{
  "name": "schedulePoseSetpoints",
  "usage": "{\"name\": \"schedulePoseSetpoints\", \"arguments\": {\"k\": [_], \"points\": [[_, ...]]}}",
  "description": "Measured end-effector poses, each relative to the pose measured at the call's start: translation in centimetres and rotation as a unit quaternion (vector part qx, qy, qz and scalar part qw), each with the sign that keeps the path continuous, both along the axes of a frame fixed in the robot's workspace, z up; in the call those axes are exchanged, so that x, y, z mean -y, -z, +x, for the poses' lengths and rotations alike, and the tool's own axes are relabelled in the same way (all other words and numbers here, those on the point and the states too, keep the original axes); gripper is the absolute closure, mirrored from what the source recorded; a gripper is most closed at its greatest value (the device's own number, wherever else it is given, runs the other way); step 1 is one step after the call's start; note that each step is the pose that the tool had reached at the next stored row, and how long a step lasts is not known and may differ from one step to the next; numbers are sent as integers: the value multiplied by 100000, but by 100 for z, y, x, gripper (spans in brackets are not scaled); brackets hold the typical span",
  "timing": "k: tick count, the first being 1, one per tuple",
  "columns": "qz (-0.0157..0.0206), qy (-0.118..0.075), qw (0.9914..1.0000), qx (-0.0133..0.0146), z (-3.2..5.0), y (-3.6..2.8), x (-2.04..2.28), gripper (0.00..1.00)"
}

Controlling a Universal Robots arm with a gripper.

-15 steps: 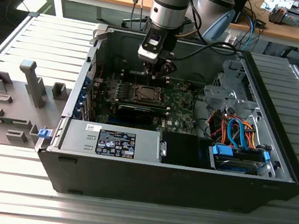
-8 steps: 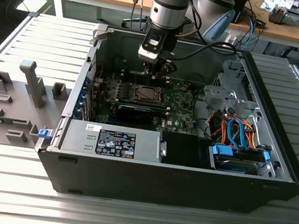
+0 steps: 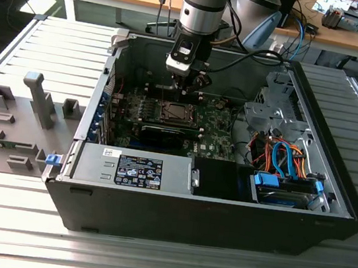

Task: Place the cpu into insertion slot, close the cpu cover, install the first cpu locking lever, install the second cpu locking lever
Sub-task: 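Install the first cpu locking lever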

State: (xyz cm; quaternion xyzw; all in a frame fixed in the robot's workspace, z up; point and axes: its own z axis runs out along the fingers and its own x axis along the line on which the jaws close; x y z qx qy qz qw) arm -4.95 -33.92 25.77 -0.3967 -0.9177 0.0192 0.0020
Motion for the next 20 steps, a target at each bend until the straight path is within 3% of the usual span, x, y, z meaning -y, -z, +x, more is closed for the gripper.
{"name": "schedulePoseSetpoints", "arguments": {"k": [20], "points": [[-1, -1036, 99995, -4, 0, 0, 0, 89]]}}
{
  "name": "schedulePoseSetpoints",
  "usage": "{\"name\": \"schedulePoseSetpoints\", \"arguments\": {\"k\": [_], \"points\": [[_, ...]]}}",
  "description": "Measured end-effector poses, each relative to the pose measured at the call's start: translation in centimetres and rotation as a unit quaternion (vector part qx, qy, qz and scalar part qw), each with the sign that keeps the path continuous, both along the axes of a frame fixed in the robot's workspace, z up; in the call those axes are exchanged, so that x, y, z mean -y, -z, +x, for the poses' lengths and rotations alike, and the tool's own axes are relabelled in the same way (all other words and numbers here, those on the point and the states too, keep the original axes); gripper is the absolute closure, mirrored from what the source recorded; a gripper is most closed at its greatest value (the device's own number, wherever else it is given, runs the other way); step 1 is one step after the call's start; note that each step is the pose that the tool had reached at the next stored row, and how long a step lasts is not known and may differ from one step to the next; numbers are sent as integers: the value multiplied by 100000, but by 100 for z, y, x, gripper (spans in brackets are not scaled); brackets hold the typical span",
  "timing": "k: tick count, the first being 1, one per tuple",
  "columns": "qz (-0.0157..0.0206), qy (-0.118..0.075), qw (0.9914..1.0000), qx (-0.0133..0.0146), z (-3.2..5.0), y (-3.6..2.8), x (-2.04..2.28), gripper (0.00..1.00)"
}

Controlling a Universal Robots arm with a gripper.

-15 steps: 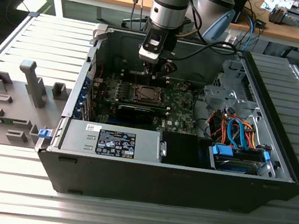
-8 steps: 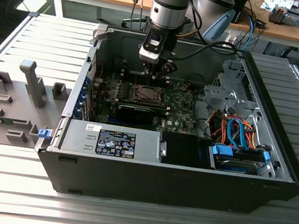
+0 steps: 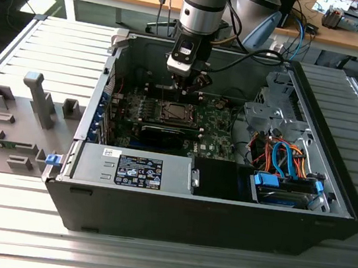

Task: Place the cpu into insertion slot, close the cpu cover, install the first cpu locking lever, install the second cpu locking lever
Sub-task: 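Install the first cpu locking lever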

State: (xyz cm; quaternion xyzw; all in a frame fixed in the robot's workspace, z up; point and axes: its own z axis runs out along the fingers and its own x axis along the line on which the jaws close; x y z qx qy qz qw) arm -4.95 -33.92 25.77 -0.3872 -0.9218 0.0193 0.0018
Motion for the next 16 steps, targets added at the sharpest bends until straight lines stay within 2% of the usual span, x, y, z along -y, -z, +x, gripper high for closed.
{"name": "schedulePoseSetpoints", "arguments": {"k": [16], "points": [[2, -634, 99998, 2, 0, 0, 0, 89]]}}
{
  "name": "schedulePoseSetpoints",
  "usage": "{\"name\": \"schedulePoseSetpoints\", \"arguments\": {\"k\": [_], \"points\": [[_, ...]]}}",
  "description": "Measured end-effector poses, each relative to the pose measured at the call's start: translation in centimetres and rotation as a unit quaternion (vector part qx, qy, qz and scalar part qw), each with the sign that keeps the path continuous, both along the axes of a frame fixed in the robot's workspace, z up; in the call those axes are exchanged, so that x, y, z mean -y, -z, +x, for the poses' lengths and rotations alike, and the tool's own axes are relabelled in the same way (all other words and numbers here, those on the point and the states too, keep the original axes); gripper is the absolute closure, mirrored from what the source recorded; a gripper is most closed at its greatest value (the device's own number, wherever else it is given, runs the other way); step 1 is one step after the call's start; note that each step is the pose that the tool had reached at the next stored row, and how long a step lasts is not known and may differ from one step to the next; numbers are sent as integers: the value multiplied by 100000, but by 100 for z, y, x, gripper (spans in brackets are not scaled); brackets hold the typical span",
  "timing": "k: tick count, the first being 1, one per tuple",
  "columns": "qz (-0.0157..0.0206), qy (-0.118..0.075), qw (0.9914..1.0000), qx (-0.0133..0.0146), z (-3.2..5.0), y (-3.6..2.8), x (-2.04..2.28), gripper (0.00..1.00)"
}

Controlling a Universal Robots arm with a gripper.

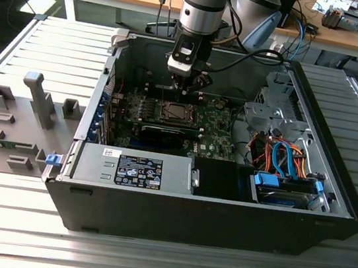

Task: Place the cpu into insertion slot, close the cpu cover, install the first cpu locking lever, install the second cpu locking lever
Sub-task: 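Install the first cpu locking lever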

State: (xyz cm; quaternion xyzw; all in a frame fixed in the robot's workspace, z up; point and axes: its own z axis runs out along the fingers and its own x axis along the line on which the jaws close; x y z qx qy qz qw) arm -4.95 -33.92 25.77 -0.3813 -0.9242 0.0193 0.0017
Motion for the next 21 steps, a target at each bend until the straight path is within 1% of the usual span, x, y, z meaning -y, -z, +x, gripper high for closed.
{"name": "schedulePoseSetpoints", "arguments": {"k": [21], "points": [[-3, -524, 99999, -1, 0, 0, 0, 89]]}}
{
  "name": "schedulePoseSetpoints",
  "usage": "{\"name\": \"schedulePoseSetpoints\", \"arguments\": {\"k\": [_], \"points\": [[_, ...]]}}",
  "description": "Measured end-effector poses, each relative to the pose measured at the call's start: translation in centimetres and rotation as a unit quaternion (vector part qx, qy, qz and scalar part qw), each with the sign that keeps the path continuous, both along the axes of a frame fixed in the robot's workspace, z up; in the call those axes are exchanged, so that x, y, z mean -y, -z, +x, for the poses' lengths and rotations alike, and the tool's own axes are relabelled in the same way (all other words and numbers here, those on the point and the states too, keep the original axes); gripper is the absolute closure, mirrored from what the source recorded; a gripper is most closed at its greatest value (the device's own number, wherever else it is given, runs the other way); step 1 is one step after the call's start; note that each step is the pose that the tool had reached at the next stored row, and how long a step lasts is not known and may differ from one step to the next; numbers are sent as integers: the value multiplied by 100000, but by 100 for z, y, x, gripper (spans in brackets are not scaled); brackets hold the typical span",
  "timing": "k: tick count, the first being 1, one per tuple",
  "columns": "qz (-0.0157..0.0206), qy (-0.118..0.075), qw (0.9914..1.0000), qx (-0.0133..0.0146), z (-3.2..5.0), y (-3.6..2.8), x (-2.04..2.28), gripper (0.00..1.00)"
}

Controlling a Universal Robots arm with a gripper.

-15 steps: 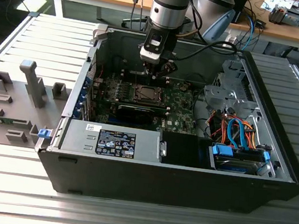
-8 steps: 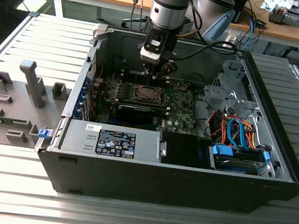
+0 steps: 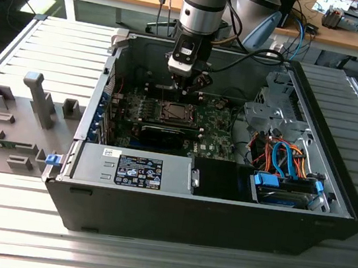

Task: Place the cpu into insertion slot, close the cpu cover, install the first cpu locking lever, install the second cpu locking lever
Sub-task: 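Install the first cpu locking lever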

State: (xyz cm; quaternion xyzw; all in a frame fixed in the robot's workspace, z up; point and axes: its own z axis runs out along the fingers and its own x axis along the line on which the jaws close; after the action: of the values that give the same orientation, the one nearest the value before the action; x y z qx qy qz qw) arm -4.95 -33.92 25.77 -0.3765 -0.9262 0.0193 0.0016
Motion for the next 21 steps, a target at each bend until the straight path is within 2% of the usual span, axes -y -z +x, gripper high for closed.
{"name": "schedulePoseSetpoints", "arguments": {"k": [21], "points": [[4, -575, 99998, 1, 0, 0, 0, 89]]}}
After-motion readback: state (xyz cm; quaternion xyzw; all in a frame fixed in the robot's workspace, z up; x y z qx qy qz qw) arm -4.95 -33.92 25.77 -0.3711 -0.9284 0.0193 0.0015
